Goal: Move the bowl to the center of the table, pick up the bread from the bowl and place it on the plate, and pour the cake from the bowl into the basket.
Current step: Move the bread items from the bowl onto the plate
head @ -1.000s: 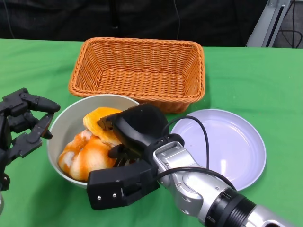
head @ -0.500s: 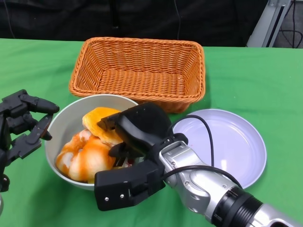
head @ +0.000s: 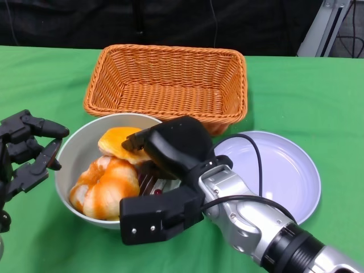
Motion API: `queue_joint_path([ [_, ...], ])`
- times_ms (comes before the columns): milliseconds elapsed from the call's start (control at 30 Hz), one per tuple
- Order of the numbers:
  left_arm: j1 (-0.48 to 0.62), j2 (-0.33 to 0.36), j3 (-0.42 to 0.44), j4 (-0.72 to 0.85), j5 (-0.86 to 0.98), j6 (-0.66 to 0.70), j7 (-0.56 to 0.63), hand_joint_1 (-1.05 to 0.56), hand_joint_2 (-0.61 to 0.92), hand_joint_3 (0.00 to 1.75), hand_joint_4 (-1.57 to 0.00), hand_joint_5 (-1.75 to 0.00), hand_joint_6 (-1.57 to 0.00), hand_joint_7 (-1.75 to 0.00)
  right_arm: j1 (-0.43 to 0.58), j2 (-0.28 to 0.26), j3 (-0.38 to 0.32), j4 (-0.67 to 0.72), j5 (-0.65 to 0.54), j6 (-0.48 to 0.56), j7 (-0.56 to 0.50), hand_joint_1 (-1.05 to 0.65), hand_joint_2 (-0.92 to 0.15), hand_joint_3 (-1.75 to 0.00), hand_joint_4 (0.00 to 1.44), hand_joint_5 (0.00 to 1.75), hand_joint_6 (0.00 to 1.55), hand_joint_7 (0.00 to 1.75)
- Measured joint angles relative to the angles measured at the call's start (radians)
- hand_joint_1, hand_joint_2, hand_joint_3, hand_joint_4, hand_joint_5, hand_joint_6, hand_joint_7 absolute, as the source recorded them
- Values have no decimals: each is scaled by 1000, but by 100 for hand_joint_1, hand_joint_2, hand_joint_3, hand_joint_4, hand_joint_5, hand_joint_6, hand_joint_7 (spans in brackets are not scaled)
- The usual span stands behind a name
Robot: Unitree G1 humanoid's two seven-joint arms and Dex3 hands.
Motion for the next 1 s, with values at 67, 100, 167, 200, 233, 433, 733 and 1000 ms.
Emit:
queue_joint_path([
  [67,0,0,0,2,0,0,0,-23,84,45,-83,-148,-86,-106,10,-2,-15,-12,13,-2,1,-24,-92,-4,80,93,106,2],
  [100,0,0,0,2,0,0,0,-23,84,44,-83,-148,-86,-106,14,-4,-19,-22,21,-2,2,-24,-92,-4,81,94,108,2],
  [167,-1,0,0,5,-1,0,0,-22,84,44,-83,-148,-86,-107,20,-8,-22,-41,27,-1,10,-24,-92,-3,80,96,109,3],
  [200,-1,0,0,6,-2,0,0,-22,84,44,-83,-149,-86,-107,22,-9,-23,-46,29,-1,12,-24,-92,-3,80,99,109,3],
  [233,-2,0,0,9,-2,-1,0,-22,84,44,-83,-149,-86,-107,25,-11,-23,-54,30,-1,13,-24,-92,-3,78,107,111,3],
  [433,-3,1,-2,17,-1,-14,-1,-21,84,45,-83,-149,-85,-108,49,-16,-48,-120,53,-2,38,-25,-92,-1,79,110,113,4],
  [733,-4,3,-2,32,-1,-18,-1,-21,85,44,-83,-150,-86,-108,76,-26,-71,-183,79,-7,67,-26,-92,0,83,107,114,2],
  [1000,-5,4,-2,34,-1,-24,-1,-21,85,44,-83,-149,-85,-110,78,-33,-55,-213,24,61,113,-41,-92,-4,62,86,87,1],
])
